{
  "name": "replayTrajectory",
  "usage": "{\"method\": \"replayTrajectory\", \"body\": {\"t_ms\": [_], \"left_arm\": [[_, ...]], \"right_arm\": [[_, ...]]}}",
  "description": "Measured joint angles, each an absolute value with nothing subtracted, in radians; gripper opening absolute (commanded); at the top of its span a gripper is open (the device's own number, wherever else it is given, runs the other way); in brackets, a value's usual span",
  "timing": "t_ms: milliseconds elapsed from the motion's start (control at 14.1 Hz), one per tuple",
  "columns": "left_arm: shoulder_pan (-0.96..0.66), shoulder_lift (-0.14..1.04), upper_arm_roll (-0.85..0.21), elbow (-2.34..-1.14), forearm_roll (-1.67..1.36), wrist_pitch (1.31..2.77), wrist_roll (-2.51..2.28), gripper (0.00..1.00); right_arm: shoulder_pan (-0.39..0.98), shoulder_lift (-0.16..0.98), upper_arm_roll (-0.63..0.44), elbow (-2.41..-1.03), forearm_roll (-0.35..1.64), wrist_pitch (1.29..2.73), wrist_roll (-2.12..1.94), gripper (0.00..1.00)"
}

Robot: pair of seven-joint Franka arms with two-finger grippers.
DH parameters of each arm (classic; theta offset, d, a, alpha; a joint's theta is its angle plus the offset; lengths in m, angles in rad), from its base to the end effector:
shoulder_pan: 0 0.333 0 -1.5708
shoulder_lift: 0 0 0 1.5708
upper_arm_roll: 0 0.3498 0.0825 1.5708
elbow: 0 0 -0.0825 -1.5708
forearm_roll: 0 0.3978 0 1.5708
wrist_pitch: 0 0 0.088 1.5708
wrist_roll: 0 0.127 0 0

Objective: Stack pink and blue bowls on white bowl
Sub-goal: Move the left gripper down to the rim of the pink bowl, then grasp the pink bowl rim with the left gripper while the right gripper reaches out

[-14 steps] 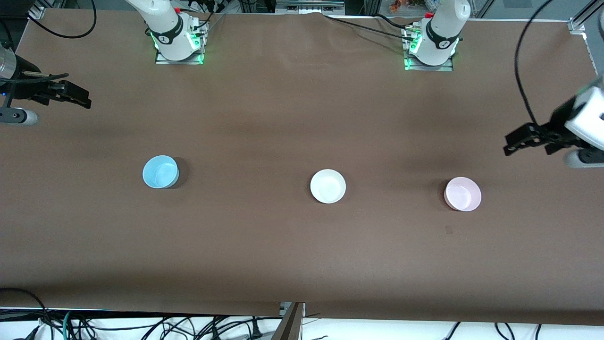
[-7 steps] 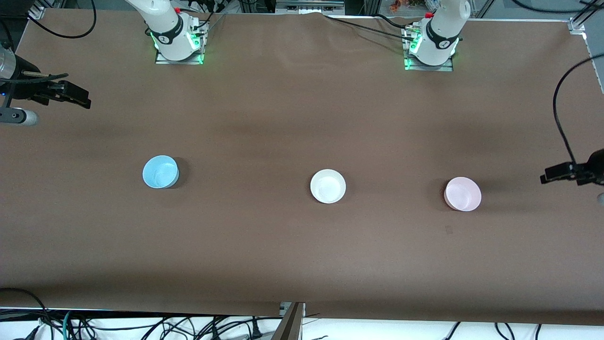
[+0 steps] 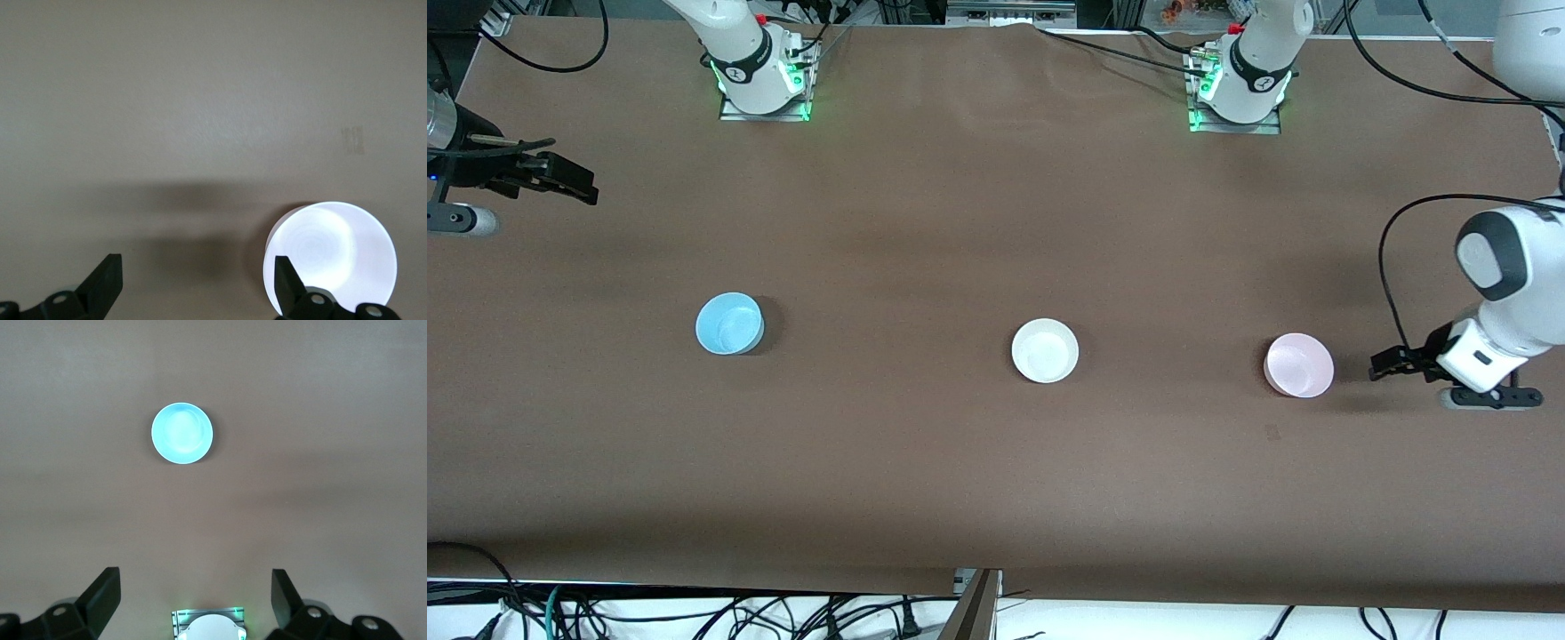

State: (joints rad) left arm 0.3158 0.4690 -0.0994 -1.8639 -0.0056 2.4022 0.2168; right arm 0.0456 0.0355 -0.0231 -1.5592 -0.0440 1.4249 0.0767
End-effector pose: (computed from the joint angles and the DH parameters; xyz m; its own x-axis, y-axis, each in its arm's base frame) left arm 0.6565 0.1488 0.2736 0.9967 0.0171 0.0798 0.0146 -0.9994 0.0325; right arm 0.5598 0.0067 0.6127 0.9844 -0.0609 -0.1649 -0.0520 -0.9970 0.0576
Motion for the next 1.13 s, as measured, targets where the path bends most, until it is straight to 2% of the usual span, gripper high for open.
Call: {"method": "replayTrajectory", "body": {"t_ms": [496, 708, 850, 992, 1133], "left_arm": [[0.306, 0.465, -0.147, -2.043, -0.006, 2.62, 0.115, 1.0], [0.295, 0.464, -0.154, -2.084, -0.006, 2.673, 0.094, 0.99], [0.294, 0.465, -0.154, -2.09, -0.006, 2.688, 0.091, 0.94], [0.294, 0.465, -0.154, -2.093, -0.006, 2.693, 0.09, 0.82], [0.294, 0.465, -0.154, -2.094, -0.006, 2.694, 0.09, 0.76]], "right_arm": [[0.046, 0.038, -0.023, -1.559, -0.044, 1.425, 0.077, 1.0], [0.045, 0.038, -0.023, -1.559, -0.044, 1.425, 0.077, 1.0], [0.045, 0.038, -0.023, -1.559, -0.044, 1.425, 0.077, 1.0], [0.045, 0.038, -0.023, -1.559, -0.044, 1.425, 0.077, 1.0], [0.045, 0.038, -0.023, -1.559, -0.044, 1.425, 0.077, 1.0]]}}
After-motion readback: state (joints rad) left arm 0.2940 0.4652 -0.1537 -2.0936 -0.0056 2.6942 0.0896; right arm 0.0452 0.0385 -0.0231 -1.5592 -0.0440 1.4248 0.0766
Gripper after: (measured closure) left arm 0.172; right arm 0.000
